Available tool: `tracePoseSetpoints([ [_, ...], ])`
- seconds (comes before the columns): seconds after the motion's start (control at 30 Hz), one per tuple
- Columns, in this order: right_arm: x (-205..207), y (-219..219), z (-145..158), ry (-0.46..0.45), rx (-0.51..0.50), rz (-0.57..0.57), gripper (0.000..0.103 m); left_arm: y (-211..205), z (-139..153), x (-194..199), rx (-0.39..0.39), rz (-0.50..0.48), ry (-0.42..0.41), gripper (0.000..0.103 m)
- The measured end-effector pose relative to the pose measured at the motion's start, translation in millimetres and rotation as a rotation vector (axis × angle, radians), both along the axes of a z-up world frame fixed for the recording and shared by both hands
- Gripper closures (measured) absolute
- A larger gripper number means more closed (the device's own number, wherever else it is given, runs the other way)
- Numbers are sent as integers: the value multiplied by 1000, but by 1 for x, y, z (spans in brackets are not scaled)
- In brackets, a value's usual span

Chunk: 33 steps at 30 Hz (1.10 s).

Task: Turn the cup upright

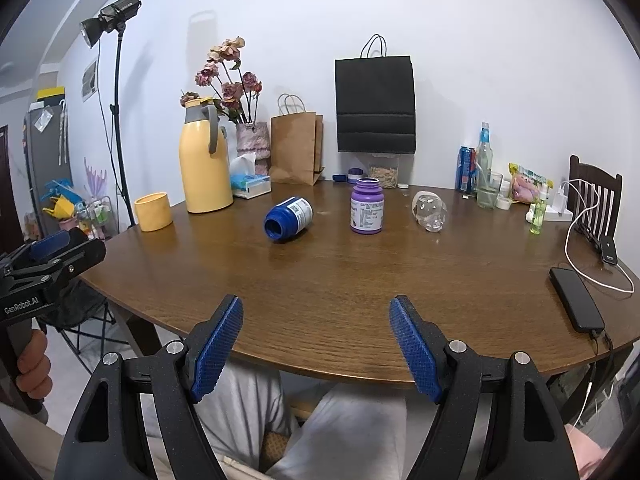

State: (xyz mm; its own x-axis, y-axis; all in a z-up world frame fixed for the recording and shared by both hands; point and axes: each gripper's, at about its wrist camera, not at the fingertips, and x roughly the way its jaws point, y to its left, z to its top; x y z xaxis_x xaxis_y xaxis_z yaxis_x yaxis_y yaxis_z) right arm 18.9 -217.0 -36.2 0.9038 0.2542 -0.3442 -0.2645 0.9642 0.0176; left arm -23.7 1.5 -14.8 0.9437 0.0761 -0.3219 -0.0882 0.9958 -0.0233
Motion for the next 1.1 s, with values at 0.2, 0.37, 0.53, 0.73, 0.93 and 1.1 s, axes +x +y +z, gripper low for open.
tracePoseSetpoints([
  [0.2, 0, 1, 0, 7, 1, 3, 23, 0, 1, -1, 2, 3, -5, 0],
  [0.37, 0, 1, 1, 0, -3, 6, 23, 0, 1, -1, 2, 5, -5, 0],
  [0.53, 0, 1, 1, 4, -1, 7, 23, 0, 1, -1, 4, 5, -7, 0],
  [0.73, 1, 1, 0, 8, 0, 10, 23, -1, 1, -1, 4, 5, -6, 0],
  [0.93, 1, 2, 0, 10, 2, 9, 23, -1, 1, -1, 5, 5, -6, 0],
  [1.1, 1, 2, 0, 9, -1, 9, 23, -1, 1, -1, 3, 2, -6, 0],
])
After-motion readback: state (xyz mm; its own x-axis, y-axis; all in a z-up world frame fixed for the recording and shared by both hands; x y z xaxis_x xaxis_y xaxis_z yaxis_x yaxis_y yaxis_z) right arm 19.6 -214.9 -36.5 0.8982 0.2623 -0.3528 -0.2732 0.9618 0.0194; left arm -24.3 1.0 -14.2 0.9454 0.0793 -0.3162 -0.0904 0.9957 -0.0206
